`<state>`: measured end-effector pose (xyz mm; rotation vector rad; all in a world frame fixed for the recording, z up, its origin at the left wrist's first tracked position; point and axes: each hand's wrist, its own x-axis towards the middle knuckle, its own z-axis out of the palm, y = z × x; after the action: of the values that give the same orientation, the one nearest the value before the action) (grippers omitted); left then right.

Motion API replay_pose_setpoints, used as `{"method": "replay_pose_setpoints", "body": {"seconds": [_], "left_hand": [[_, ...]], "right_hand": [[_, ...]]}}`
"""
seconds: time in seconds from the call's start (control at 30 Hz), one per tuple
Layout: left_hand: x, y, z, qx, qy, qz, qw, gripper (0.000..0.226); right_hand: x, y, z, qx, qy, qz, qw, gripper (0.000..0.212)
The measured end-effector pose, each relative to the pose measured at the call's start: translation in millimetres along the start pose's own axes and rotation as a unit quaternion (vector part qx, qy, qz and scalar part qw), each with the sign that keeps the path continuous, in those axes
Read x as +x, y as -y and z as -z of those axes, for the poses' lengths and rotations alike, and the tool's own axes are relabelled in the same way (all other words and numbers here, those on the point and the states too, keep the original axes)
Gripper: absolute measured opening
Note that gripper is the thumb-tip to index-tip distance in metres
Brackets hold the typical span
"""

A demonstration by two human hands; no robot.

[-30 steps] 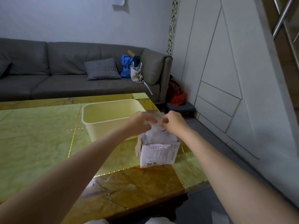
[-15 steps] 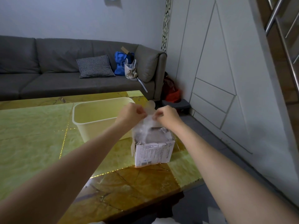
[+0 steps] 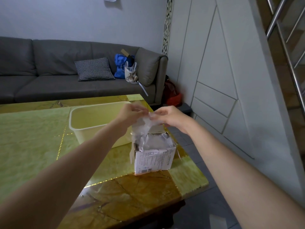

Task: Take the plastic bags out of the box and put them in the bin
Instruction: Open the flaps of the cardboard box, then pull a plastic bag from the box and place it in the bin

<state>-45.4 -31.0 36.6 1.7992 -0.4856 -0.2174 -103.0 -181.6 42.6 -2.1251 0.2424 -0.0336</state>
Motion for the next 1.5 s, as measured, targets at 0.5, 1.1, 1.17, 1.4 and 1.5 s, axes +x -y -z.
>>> {"method": "replay_pose_setpoints", "body": {"seconds": [0.5, 1.1, 1.17, 1.4, 1.5], "left_hand": [[-4.0, -1.6, 0.9, 0.034, 0.121, -0.006, 0.992, 0.03], [9.1, -16.2, 3.3, -0.137, -0.04, 0.065, 0.988, 0.028], [7.6, -16.9, 4.2, -0.125, -0.01, 0.056, 0.99, 0.034], [-9.8, 4.7, 8.3, 0.172, 0.135, 0.017, 0.976, 0.028], [-5.1, 22.4, 6.3, 0.306, 0.139, 0.031, 0.941, 0.019]], "right_hand": [[-2.2, 0.8, 5.9, 0.279, -0.056, 0.029, 0.958, 0.022], [0.6, 3.8, 10.4, 0.091, -0.048, 0.018, 0.994, 0.059], [1.4, 2.6, 4.3, 0.054, -0.092, 0.035, 0.994, 0.05], [3.8, 13.2, 11.1, 0.137, -0.209, 0.045, 0.967, 0.004], [3.1, 3.2, 18.6, 0.174, -0.26, 0.021, 0.949, 0.007]]}}
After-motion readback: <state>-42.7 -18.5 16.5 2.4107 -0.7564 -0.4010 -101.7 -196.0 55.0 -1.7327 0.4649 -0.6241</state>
